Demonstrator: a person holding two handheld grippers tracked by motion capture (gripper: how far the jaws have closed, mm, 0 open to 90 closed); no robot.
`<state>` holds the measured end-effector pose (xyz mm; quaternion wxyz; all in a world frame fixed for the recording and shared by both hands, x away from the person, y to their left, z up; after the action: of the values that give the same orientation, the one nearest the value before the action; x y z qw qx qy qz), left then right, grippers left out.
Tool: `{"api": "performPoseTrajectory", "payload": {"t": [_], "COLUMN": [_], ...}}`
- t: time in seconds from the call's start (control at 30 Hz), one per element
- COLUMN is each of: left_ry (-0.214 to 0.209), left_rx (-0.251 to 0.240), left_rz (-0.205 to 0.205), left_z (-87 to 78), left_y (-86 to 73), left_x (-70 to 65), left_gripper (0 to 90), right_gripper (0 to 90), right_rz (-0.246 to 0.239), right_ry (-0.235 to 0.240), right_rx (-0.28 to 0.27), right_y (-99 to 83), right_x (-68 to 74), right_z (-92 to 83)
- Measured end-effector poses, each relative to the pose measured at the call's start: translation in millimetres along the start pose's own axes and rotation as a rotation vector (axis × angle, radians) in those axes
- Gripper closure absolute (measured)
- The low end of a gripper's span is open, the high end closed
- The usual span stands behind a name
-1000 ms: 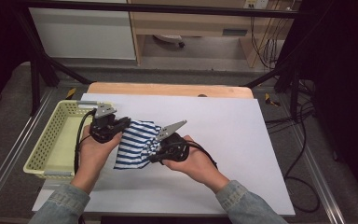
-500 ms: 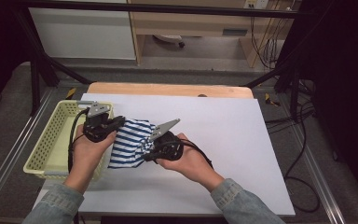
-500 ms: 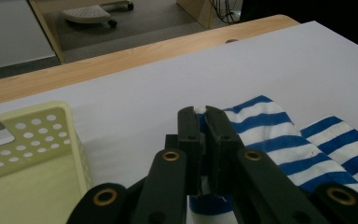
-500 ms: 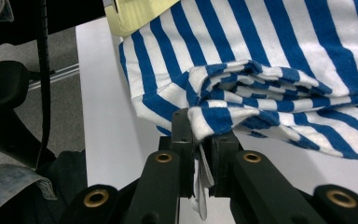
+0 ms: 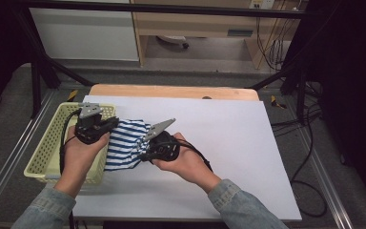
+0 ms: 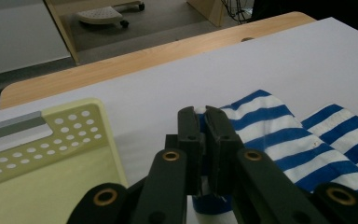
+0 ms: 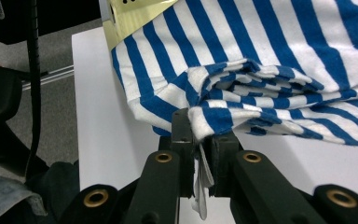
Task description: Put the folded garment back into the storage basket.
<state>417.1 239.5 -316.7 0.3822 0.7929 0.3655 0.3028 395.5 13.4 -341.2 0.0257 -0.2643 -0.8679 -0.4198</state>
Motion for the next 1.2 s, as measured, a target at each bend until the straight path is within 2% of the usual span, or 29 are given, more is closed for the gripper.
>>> {"api": "performPoseTrajectory", "payload": {"t": [0.33, 0.57, 0.83, 0.97, 1.2], "left_ry": [0.028, 0.043, 0.066, 0.075, 0.088], "left_rx": [0.000, 0.007, 0.012, 0.013, 0.009], "left_rz": [0.008, 0.000, 0.006, 0.007, -0.008], "left_z": [-8.9, -12.7, -20.2, -24.5, -30.4], "left_y": [3.6, 1.6, 3.1, 2.6, -1.1], "left_x": [14.9, 22.6, 30.8, 35.7, 44.8], "left_gripper": [85.3, 85.3, 85.2, 85.3, 85.2], "right_gripper": [84.0, 84.0, 84.0, 84.1, 84.0], "right_rz": [-0.020, -0.035, -0.043, -0.044, -0.049], "right_ry": [0.009, 0.019, -0.001, 0.004, 0.013], "right_rx": [-0.023, -0.038, -0.054, -0.068, -0.068], "right_y": [17.1, 24.3, 31.2, 35.2, 43.2], "right_x": [1.9, 4.2, 3.9, 4.6, 7.1], "right_z": [8.3, 12.6, 19.7, 23.3, 32.2]}}
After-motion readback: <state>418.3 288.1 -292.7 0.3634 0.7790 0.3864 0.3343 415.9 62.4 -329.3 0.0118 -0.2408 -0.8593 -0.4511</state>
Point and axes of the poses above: each handheld gripper's, and its own axes: z roughly forward along the jaws, y roughly out of its top, x roughly to its left, the point moved 1 cm from there along z, roughly forward along the jaws, and after that the axes turned 13 degrees about z, right-handed, at the moved point
